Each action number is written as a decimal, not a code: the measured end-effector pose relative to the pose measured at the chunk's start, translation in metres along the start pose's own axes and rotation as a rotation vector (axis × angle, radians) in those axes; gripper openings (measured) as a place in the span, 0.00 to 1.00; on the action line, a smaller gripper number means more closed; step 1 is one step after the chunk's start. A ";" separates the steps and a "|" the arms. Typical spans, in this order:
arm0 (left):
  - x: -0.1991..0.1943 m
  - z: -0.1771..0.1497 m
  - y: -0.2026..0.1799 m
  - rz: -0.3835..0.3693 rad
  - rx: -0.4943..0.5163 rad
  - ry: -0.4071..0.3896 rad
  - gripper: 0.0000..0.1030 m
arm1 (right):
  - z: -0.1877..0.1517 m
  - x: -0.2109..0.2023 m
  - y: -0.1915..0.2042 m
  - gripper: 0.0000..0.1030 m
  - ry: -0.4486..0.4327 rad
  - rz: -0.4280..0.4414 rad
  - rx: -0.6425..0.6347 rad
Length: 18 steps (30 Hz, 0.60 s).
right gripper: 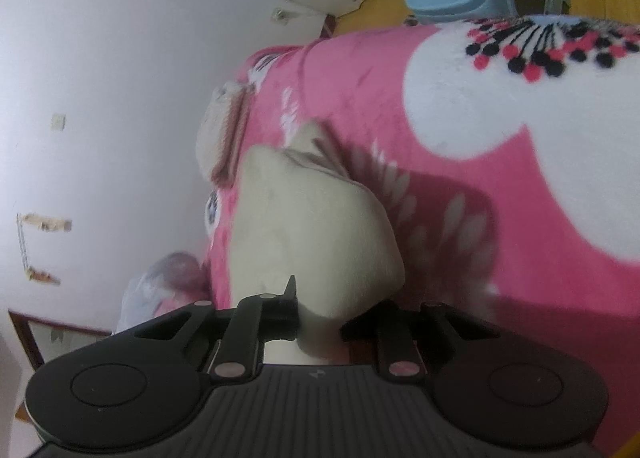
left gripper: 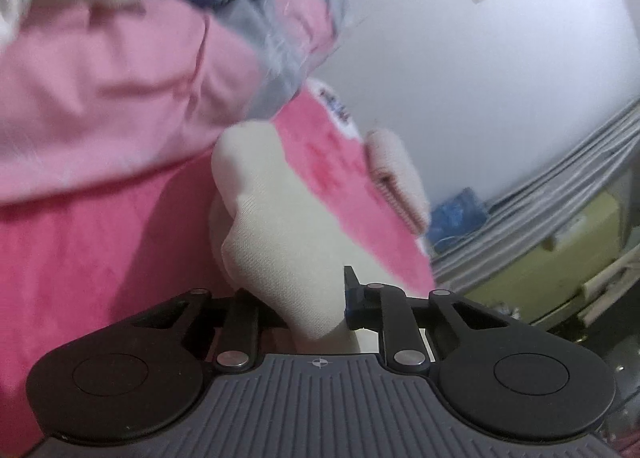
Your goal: Fold clothes
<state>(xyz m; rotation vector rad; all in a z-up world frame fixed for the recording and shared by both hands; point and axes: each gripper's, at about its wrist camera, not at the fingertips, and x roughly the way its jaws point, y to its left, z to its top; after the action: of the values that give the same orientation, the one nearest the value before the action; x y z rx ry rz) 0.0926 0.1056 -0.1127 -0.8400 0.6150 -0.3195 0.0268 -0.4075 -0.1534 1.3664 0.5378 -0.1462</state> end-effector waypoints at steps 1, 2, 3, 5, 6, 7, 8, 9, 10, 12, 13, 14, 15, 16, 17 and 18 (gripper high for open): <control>-0.014 0.001 0.001 0.001 0.001 0.018 0.18 | -0.006 -0.015 0.001 0.17 0.028 0.001 -0.002; -0.028 0.002 0.002 0.003 0.003 0.039 0.18 | -0.010 -0.025 0.001 0.17 0.053 -0.005 0.000; -0.042 0.002 0.002 0.006 0.005 0.060 0.18 | -0.015 -0.039 0.000 0.17 0.082 -0.014 -0.003; -0.061 -0.002 0.006 0.048 0.016 0.147 0.18 | -0.026 -0.064 -0.006 0.17 0.137 -0.045 -0.012; -0.070 -0.004 0.008 0.071 0.022 0.193 0.18 | -0.033 -0.077 -0.014 0.17 0.172 -0.069 0.007; -0.077 -0.010 0.012 0.095 0.026 0.241 0.18 | -0.040 -0.090 -0.022 0.17 0.207 -0.094 0.030; -0.083 -0.016 0.015 0.119 0.030 0.291 0.19 | -0.044 -0.098 -0.032 0.18 0.246 -0.131 0.068; -0.085 -0.021 0.021 0.138 0.034 0.372 0.22 | -0.048 -0.104 -0.043 0.21 0.285 -0.170 0.110; -0.085 -0.027 0.028 0.156 0.039 0.456 0.23 | -0.049 -0.109 -0.052 0.22 0.309 -0.204 0.140; -0.088 -0.034 0.039 0.197 0.055 0.554 0.27 | -0.049 -0.119 -0.066 0.26 0.335 -0.259 0.187; -0.091 -0.032 0.039 0.193 0.074 0.561 0.28 | -0.050 -0.129 -0.067 0.27 0.331 -0.275 0.190; -0.098 -0.028 0.037 0.181 0.098 0.560 0.31 | -0.048 -0.136 -0.064 0.29 0.329 -0.280 0.165; -0.104 -0.020 0.034 0.180 0.129 0.570 0.37 | -0.048 -0.147 -0.058 0.31 0.329 -0.283 0.130; -0.109 -0.012 0.030 0.181 0.162 0.581 0.39 | -0.045 -0.150 -0.051 0.33 0.328 -0.291 0.090; -0.115 -0.003 0.028 0.190 0.179 0.572 0.45 | -0.044 -0.159 -0.047 0.37 0.325 -0.300 0.059; -0.120 0.007 0.026 0.199 0.194 0.560 0.48 | -0.042 -0.168 -0.043 0.37 0.322 -0.308 0.030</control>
<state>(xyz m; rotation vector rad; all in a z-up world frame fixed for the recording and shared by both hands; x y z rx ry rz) 0.0034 0.1859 -0.0837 -0.4914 1.1614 -0.4283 -0.1490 -0.4111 -0.1211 1.3371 1.0198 -0.1857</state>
